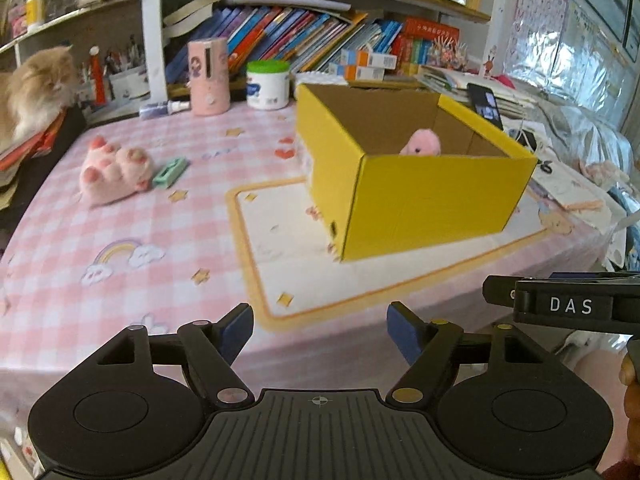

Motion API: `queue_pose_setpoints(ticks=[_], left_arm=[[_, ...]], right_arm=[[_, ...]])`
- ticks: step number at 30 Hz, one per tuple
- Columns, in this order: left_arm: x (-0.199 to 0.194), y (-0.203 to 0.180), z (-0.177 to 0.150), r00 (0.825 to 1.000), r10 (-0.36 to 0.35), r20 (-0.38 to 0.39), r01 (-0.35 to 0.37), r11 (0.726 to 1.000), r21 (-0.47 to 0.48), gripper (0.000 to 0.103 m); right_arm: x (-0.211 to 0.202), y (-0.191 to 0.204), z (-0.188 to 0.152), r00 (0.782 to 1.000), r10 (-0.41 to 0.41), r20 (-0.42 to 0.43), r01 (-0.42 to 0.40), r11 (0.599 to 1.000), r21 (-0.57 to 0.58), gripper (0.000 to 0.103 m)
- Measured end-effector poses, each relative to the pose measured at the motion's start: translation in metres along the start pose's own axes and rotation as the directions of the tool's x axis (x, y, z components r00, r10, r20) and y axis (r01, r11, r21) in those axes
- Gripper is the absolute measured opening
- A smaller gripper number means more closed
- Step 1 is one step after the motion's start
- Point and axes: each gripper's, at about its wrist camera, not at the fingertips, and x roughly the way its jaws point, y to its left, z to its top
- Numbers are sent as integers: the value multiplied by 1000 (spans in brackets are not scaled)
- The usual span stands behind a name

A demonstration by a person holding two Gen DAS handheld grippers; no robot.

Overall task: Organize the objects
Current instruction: 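Withdraw both open tools from the box toward the pink paw plush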

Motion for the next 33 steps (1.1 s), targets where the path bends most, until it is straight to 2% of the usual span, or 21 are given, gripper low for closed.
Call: queue_pose_setpoints(ticks=[15,33], left_arm=[[-39,47,-38,998,56,-24,-57,998,-36,76],[-85,112,-53,980,195,40,-188,973,-134,76]], right_arm=[[-17,58,-40,997,64,-38,-66,997,-45,73],[-29,139,-46,981,194,-8,-193,967,-166,74]])
